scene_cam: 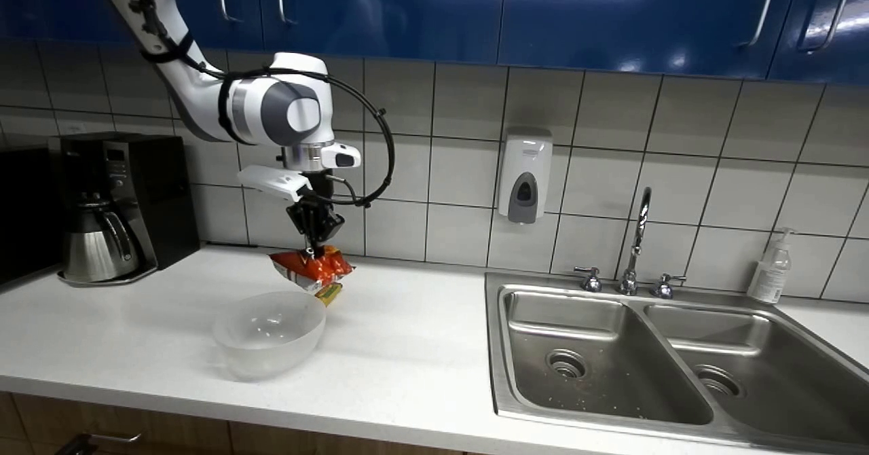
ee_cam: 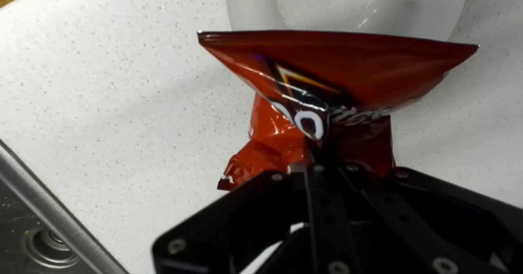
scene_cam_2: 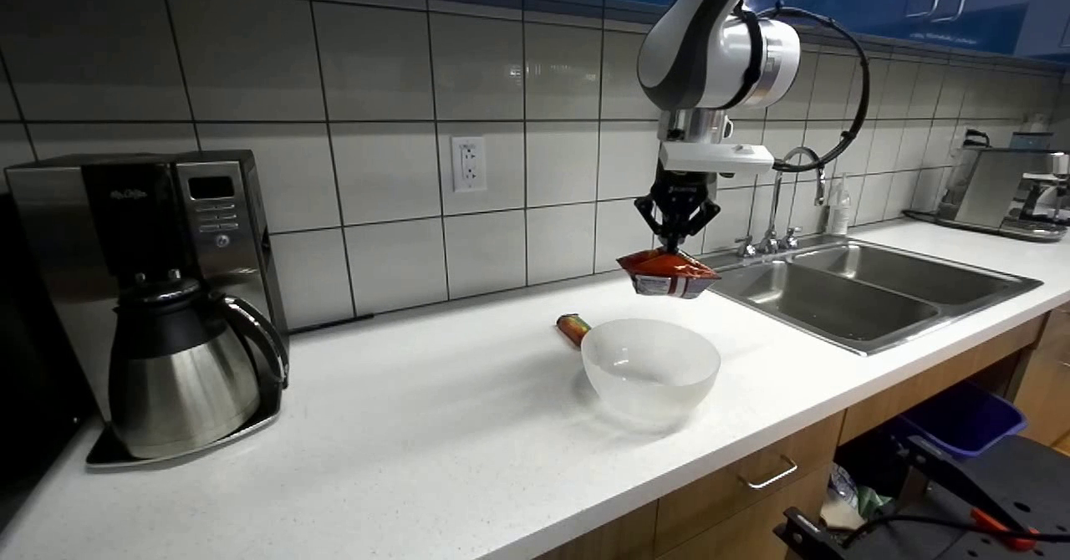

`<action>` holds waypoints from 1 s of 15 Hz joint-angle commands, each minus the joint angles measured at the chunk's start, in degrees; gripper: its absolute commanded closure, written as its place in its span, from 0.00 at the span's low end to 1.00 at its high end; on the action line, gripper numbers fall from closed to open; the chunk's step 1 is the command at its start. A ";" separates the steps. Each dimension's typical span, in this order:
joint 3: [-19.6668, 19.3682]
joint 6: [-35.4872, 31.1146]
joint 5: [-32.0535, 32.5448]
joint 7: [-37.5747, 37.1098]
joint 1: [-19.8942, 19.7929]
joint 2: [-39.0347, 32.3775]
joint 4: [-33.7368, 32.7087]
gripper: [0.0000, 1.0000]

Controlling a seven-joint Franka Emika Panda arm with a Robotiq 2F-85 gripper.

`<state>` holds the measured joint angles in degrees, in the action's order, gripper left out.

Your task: Put the orange packet inside the plastic bowl

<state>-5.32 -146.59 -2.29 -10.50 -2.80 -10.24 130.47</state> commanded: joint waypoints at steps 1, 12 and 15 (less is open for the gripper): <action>1.84 -1.38 -2.11 4.24 -0.05 4.90 6.02 1.00; 4.44 -9.35 -1.86 4.36 2.42 3.33 12.97 1.00; 4.01 -10.63 -1.09 3.83 2.53 1.83 13.39 1.00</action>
<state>-1.28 -155.23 -3.70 -7.31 -0.10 -7.76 142.94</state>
